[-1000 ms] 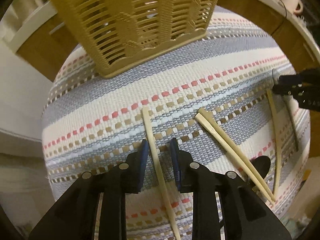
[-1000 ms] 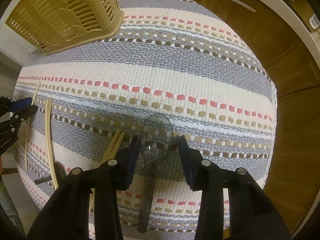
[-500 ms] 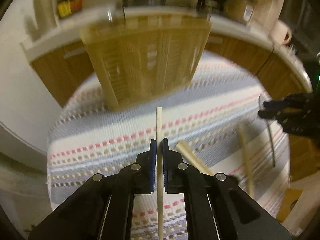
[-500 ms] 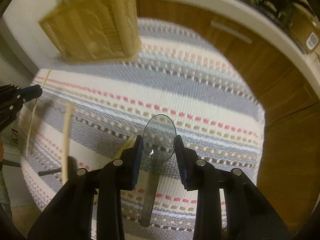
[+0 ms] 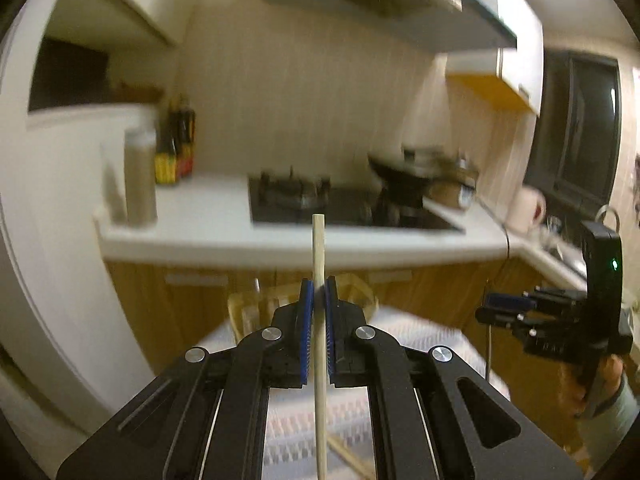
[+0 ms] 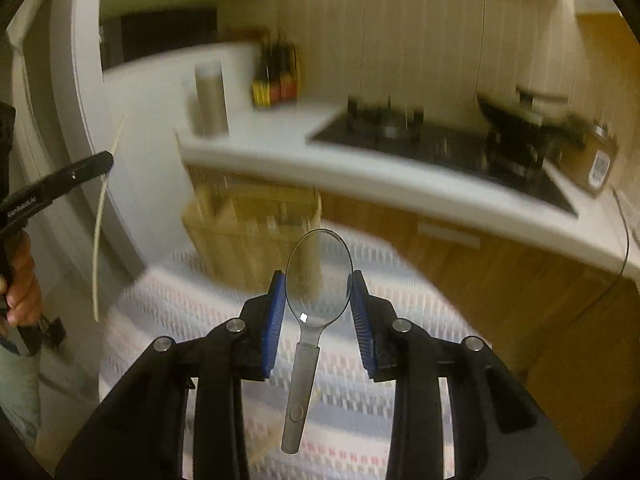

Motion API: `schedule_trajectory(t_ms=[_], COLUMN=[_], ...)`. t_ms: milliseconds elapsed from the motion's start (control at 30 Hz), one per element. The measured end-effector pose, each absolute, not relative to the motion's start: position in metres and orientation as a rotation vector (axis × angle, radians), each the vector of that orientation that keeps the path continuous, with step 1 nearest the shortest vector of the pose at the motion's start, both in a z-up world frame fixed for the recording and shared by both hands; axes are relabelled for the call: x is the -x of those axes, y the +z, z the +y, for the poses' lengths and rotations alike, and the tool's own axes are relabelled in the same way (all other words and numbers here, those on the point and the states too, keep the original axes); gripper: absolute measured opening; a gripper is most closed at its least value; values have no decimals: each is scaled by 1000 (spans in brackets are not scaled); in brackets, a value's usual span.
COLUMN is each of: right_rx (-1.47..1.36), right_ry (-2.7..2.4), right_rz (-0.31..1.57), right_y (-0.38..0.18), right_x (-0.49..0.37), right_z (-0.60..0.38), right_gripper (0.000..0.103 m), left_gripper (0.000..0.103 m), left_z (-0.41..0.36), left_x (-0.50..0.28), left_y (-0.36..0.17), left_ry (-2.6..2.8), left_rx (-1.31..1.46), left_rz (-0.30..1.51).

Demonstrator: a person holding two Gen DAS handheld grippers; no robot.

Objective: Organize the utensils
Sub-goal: 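Lift the chopstick and clear spoon over the beige caddy and open both tools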

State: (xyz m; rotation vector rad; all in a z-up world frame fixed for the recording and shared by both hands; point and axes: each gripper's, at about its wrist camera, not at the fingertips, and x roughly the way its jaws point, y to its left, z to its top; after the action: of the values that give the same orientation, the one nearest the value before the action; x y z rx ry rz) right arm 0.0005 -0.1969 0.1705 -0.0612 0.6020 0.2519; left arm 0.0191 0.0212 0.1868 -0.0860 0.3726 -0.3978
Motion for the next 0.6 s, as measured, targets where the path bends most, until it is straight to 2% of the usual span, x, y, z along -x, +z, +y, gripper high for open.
schedule_trajectory(t_ms=[367,600], right_rx=[-55,-47], right_ry=[198,134], right_rz=[299,198], right_y=[235,227], right_x=[-53,-90], right_z=[-175,-162], right_gripper=[29,29], left_gripper=[4,4], left_z=[26,39], left_x=[-49,-87], left_y=[230,216], left_ry=[-332,-303], left_rx=[155,212], left_rz=[85,15])
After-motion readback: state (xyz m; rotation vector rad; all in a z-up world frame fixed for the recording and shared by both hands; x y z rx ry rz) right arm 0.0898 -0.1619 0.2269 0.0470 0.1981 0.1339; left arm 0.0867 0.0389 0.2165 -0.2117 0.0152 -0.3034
